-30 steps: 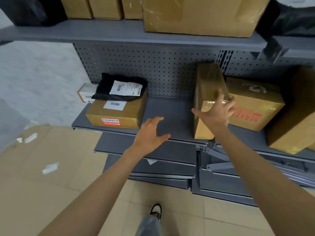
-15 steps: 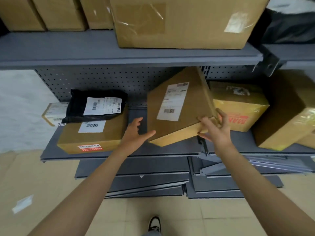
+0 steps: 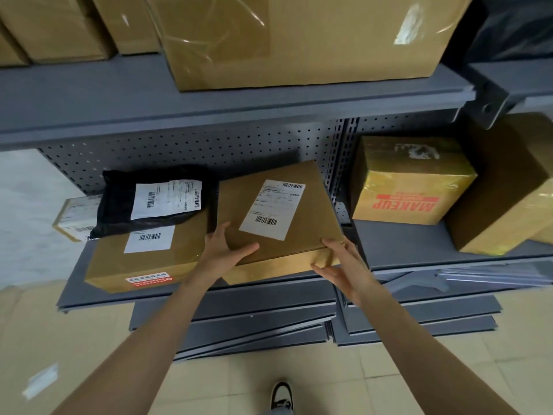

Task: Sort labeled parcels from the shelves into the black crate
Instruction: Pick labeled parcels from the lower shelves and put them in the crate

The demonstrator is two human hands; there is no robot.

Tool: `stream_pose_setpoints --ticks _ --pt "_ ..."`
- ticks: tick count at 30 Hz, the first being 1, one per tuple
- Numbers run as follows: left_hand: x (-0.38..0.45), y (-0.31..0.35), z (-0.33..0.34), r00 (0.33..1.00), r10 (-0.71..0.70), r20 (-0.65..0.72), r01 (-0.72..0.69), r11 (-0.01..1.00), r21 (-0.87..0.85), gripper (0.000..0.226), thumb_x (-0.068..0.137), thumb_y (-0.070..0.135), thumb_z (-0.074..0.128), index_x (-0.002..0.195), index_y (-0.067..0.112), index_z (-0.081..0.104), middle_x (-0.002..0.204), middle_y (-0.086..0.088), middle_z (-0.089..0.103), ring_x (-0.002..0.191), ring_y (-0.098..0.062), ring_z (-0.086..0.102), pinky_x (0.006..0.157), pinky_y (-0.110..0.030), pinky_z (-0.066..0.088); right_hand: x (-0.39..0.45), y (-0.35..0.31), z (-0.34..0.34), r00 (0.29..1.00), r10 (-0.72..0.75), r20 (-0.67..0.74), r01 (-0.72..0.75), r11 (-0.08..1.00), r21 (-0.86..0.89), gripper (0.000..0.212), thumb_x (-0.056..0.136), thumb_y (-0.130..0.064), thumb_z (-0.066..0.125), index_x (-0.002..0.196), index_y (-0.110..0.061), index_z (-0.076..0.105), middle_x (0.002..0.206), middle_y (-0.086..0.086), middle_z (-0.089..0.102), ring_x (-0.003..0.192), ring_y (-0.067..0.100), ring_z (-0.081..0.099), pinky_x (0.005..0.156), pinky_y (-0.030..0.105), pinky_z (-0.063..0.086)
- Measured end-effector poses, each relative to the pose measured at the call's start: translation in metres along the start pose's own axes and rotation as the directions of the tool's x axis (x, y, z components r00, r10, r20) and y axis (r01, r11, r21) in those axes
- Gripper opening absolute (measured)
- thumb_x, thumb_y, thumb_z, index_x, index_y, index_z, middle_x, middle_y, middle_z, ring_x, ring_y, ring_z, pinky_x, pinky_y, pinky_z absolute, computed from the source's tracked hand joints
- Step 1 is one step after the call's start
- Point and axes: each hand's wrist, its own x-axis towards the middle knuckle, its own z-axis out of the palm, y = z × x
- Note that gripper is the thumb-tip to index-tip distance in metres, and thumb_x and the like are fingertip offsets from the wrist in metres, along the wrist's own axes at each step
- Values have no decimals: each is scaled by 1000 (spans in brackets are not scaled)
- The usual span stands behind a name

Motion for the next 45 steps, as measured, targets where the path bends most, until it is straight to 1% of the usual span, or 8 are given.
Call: stream_pose_setpoints --ticks 16,21,25,29,33,37,42,45 --pt "36 9 23 997 35 -68 -6 921 390 83 80 29 68 146 14 19 148 -20 15 137 -38 11 111 -47 20 38 11 -3 984 -110 -141 6 806 -591 60 89 -37 59 141 -19 36 110 8 52 101 26 54 79 36 50" --pt "38 81 55 961 276 7 -259 895 364 72 84 44 60 141 16 27 143 -10 29 133 -31 23 106 -46 27 23 -64 -33 702 -606 -375 198 672 -713 49 88 -37 58 128 -11 45 125 16 45 112 36 49 91 38 40" --pt "43 149 105 949 285 138 -296 952 73 78 84 52 56 146 24 18 154 -4 16 140 -27 19 111 -47 24 15 -143 -71 478 -795 -374 94 470 -878 55 88 -36 57 132 -8 41 141 22 30 125 39 32 100 40 28" --pt "52 207 158 954 249 168 -245 969 -44 83 86 54 52 149 24 6 158 -3 8 143 -25 14 113 -42 18 27 -201 -118 666 -699 -259 12 357 -934 71 88 -42 57 144 -12 25 153 22 13 138 41 18 110 43 21" --pt "57 232 189 980 77 184 -20 954 -298 68 87 48 54 142 19 26 145 -10 39 129 -30 41 106 -49 35 43 -222 -143 840 -492 -230 107 565 -818 81 88 -44 56 150 -23 8 154 15 17 138 37 24 111 43 25" --pt "46 232 192 977 2 213 108 857 -504 38 89 25 59 123 19 43 128 -4 50 120 -27 49 87 -41 52 44 -220 -155 842 -467 -269 114 643 -758 87 86 -46 58 150 -19 6 153 13 19 137 33 30 108 37 30" --pt "15 196 171 964 118 237 58 778 -625 82 80 -4 61 146 24 22 133 -3 51 116 -21 55 88 -35 52 20 -197 -161 853 -485 -195 240 694 -679 88 75 -63 60 147 -28 24 145 9 28 130 31 35 104 34 29" --pt "-6 174 156 970 169 173 -47 833 -552 84 72 -11 67 140 25 34 122 5 57 113 -17 57 89 -30 51 6 -182 -160 876 -461 -144 299 752 -587 78 75 -69 55 141 -35 32 134 2 32 120 24 40 98 30 29"
